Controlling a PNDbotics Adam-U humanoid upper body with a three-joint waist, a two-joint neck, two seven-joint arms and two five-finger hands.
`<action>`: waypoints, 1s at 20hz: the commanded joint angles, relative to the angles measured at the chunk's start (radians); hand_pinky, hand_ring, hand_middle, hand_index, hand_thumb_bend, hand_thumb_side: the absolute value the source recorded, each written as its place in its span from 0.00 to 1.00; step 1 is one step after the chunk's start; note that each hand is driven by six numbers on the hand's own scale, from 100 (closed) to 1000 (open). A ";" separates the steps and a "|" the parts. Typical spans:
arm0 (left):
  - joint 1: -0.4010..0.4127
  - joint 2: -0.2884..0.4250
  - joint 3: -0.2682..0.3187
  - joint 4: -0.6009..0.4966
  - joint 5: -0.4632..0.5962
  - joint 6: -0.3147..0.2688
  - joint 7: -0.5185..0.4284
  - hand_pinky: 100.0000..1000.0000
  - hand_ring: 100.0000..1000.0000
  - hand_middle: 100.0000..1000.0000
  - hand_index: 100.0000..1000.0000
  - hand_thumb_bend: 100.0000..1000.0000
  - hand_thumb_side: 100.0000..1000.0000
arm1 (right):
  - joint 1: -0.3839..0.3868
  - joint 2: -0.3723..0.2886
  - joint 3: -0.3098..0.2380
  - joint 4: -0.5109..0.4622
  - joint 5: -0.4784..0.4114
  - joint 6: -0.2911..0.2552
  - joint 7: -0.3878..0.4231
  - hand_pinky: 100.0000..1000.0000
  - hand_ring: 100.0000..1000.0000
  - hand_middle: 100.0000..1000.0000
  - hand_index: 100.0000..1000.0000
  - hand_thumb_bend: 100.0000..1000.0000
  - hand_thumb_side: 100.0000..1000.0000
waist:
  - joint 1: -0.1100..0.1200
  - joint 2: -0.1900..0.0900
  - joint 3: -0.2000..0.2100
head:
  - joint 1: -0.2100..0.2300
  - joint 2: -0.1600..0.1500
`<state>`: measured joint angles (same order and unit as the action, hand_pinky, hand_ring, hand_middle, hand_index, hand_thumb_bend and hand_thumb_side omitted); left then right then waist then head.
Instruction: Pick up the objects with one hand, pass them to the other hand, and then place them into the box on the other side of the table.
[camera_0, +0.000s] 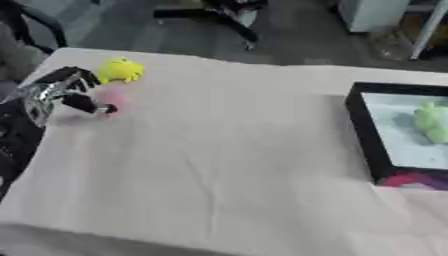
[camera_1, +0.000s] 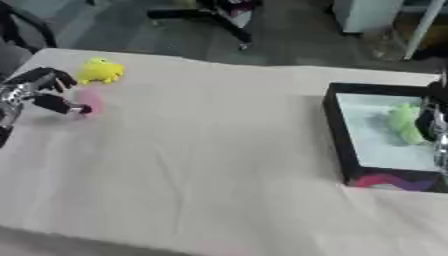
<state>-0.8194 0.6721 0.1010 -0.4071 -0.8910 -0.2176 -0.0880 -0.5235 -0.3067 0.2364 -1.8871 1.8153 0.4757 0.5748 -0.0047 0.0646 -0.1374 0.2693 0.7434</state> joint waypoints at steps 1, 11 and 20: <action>-0.024 0.011 0.013 0.006 0.041 -0.018 0.021 0.75 0.59 0.58 0.70 0.51 0.35 | -0.024 -0.006 -0.001 -0.026 -0.008 0.006 -0.007 0.95 0.91 0.91 1.00 0.00 0.07 | 0.000 -0.004 -0.004 | 0.008 -0.018; -0.007 0.012 0.002 -0.126 0.180 -0.059 0.047 0.64 0.39 0.33 0.44 0.12 0.07 | -0.029 0.000 0.021 -0.030 -0.029 -0.001 -0.009 0.95 0.91 0.91 1.00 0.00 0.08 | 0.001 -0.005 -0.007 | 0.002 -0.011; 0.035 -0.056 -0.248 -0.528 0.801 -0.116 -0.387 0.68 0.40 0.34 0.44 0.14 0.18 | -0.151 0.061 0.221 -0.027 -0.201 -0.171 0.018 1.00 0.92 0.91 1.00 0.22 0.24 | 0.011 -0.032 0.021 | -0.067 0.011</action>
<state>-0.7690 0.6111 -0.1115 -0.8643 -0.1800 -0.3404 -0.4148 -0.6530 -0.2513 0.4371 -1.8990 1.6397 0.3292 0.5881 0.0035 0.0498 -0.1154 0.2123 0.7493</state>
